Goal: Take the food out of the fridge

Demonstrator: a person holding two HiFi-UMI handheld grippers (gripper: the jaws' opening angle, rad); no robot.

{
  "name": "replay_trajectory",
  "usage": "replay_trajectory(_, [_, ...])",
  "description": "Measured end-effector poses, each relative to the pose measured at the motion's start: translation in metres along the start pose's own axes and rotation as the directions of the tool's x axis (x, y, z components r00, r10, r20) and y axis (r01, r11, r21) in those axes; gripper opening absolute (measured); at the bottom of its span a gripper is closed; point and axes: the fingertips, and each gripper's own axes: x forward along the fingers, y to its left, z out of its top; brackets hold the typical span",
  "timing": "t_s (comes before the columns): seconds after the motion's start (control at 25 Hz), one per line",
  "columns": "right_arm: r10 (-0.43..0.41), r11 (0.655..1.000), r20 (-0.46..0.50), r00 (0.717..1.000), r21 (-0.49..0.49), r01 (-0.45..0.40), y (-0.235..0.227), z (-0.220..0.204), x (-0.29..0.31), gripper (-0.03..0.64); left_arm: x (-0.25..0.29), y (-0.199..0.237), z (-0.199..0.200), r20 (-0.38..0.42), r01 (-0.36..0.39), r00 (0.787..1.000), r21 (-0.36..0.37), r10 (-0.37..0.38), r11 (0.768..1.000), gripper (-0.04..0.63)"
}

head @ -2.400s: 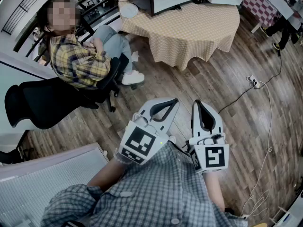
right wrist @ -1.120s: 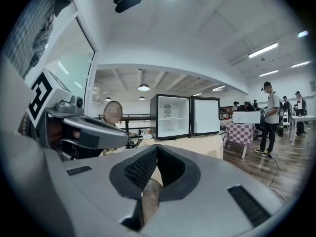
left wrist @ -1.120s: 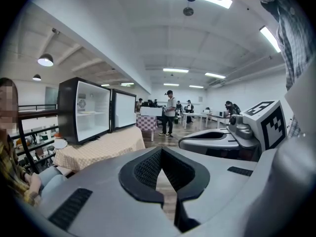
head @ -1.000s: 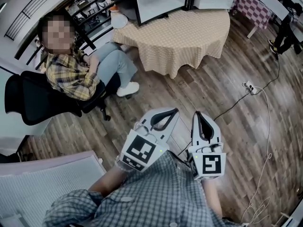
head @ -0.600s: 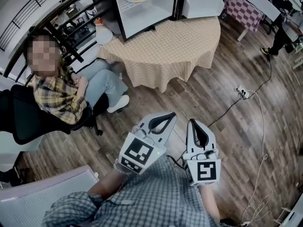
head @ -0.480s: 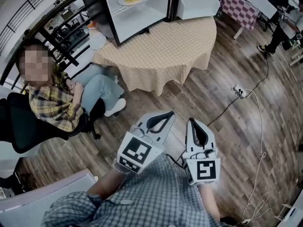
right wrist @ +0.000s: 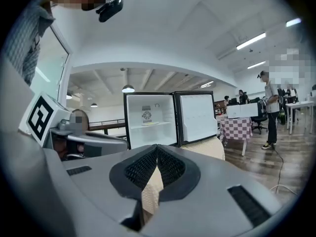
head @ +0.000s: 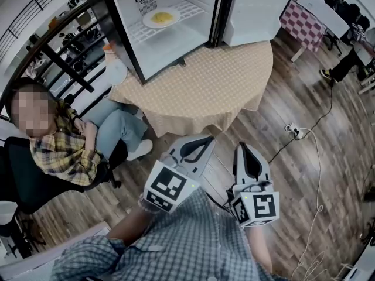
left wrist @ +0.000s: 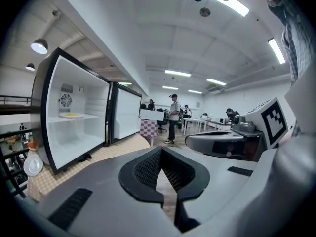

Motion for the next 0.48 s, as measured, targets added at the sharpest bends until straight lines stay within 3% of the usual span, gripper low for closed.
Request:
replay_trajectory(0.12, [0.015,1.000,0.018,1.000,0.000,-0.015,0.003,-0.024,0.030,0.009,0.003,0.031,-0.028,0.024,-0.033,0.999,0.000,0.033,0.999,0.006])
replay_trajectory(0.36, [0.089,0.991,-0.008,0.996,-0.105,-0.089,0.054,-0.222,0.034,0.009,-0.034,0.044,-0.238,0.138,-0.131,0.980,-0.101,0.144,0.986,0.006])
replay_trajectory(0.48, [0.144,0.985,-0.018,0.989,-0.098,-0.145,0.077,-0.258,0.033,0.009,-0.059,0.046,-0.279,0.153,-0.195,0.965,-0.118,0.212,0.974,0.006])
